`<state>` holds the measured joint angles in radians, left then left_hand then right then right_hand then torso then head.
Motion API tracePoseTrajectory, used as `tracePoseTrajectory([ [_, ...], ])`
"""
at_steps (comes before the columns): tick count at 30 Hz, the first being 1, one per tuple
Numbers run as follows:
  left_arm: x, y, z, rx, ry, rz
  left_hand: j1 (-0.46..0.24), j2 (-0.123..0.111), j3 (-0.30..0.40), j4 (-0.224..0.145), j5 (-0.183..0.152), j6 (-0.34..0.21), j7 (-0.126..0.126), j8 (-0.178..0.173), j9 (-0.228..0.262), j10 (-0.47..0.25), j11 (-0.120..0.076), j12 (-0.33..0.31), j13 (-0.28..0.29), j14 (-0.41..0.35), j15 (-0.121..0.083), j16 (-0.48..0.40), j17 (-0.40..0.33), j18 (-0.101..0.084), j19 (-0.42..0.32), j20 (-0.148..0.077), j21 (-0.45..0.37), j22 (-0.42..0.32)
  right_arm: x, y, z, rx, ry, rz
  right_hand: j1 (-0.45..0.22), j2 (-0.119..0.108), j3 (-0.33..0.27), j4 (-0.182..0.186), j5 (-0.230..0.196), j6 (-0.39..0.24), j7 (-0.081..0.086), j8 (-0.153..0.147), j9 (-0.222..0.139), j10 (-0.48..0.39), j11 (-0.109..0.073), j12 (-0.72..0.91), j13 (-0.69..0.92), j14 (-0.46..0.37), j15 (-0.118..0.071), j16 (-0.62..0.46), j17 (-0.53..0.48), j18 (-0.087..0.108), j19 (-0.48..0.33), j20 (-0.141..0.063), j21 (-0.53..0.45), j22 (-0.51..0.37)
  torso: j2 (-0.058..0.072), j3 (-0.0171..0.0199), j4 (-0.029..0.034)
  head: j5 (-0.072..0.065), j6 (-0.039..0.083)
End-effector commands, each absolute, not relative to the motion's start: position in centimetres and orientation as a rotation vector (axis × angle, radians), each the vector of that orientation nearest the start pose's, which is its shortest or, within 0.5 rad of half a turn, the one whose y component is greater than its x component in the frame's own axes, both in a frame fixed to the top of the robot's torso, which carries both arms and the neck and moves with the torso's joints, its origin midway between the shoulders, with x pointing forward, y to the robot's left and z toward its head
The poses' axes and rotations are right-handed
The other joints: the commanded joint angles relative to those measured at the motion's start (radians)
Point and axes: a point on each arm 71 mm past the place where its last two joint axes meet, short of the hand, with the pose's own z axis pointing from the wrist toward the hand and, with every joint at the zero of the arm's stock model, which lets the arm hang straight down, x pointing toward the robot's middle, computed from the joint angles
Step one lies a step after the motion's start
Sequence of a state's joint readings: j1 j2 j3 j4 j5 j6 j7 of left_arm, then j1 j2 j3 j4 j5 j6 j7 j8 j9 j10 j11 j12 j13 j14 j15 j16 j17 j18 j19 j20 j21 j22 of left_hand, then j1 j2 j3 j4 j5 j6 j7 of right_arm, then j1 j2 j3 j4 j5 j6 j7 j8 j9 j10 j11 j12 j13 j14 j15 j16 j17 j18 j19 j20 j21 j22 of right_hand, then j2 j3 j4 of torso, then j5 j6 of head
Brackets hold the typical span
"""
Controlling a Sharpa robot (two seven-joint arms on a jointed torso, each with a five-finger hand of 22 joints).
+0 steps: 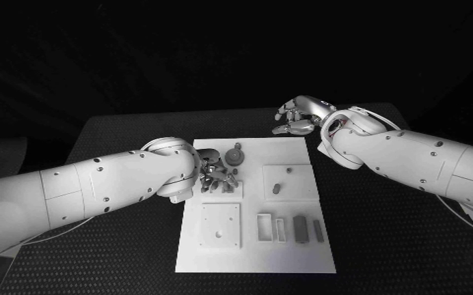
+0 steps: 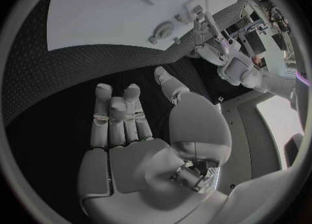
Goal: Assemble the parts on the task board
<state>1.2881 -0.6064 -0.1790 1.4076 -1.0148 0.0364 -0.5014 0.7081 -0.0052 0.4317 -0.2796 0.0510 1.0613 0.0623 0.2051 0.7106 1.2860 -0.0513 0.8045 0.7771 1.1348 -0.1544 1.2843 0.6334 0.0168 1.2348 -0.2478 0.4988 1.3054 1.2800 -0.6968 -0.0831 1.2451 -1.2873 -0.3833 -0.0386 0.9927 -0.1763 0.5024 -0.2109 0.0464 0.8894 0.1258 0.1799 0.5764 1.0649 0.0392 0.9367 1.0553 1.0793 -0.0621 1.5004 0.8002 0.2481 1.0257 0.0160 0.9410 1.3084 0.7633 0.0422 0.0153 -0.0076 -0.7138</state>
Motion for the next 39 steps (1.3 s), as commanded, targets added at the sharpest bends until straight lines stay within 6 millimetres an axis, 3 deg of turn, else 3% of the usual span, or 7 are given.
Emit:
tracePoseTrajectory([
  [1, 48.9, 12.99, -23.35, -0.081, 2.322, -0.484, 0.0, -0.001, 0.0, 0.008, 0.001, 0.02, -0.001, 0.003, -0.004, 0.011, -0.001, -0.003, -0.001, 0.007, 0.0, 0.005, -0.002, 0.013, 0.011, 0.0, -0.002, 0.003, 54.49, -20.91, -16.99, -0.011, 1.599, 0.624, -0.006, 0.006, -0.005, -0.001, 0.003, -0.023, 0.028, 0.001, -0.001, -0.003, 0.002, 0.004, -0.001, 0.003, -0.004, 0.001, -0.001, 0.014, 0.0, -0.003, -0.005, 0.014, 0.001, -0.0005, -0.0001, 0.0, -0.001],
  [20, 49.3, 13.8, -23.4, -0.113, 2.31, -0.469, -0.009, -0.004, -0.007, 0.025, 0.001, 0.082, -0.023, 0.03, -0.004, 0.03, -0.021, 0.015, 0.005, 0.017, -0.018, 0.038, -0.006, 0.015, 0.029, -0.01, 0.009, 0.018, 54.55, -20.94, -16.98, -0.027, 1.594, 0.614, -0.006, 0.006, -0.005, -0.001, 0.003, -0.024, 0.029, 0.001, -0.002, -0.003, 0.002, 0.004, -0.002, 0.003, -0.004, 0.001, -0.002, 0.014, 0.0, -0.003, -0.005, 0.014, 0.0, -0.0015, 0.0005, -0.004, -0.003],
  [39, 49.26, 13.67, -23.54, -0.116, 2.329, -0.468, -0.01, -0.009, -0.01, 0.028, 0.001, 0.087, -0.027, 0.034, 0.0, 0.033, -0.025, 0.025, 0.008, 0.019, -0.023, 0.05, -0.007, 0.015, 0.033, -0.014, 0.014, 0.021, 54.54, -20.89, -17.0, -0.028, 1.595, 0.615, -0.006, 0.006, -0.005, -0.001, 0.003, -0.024, 0.029, 0.001, -0.002, -0.004, 0.002, 0.005, -0.003, 0.003, -0.003, 0.001, -0.002, 0.014, -0.001, -0.003, -0.005, 0.014, 0.0, -0.0003, 0.0007, -0.002, -0.004],
])
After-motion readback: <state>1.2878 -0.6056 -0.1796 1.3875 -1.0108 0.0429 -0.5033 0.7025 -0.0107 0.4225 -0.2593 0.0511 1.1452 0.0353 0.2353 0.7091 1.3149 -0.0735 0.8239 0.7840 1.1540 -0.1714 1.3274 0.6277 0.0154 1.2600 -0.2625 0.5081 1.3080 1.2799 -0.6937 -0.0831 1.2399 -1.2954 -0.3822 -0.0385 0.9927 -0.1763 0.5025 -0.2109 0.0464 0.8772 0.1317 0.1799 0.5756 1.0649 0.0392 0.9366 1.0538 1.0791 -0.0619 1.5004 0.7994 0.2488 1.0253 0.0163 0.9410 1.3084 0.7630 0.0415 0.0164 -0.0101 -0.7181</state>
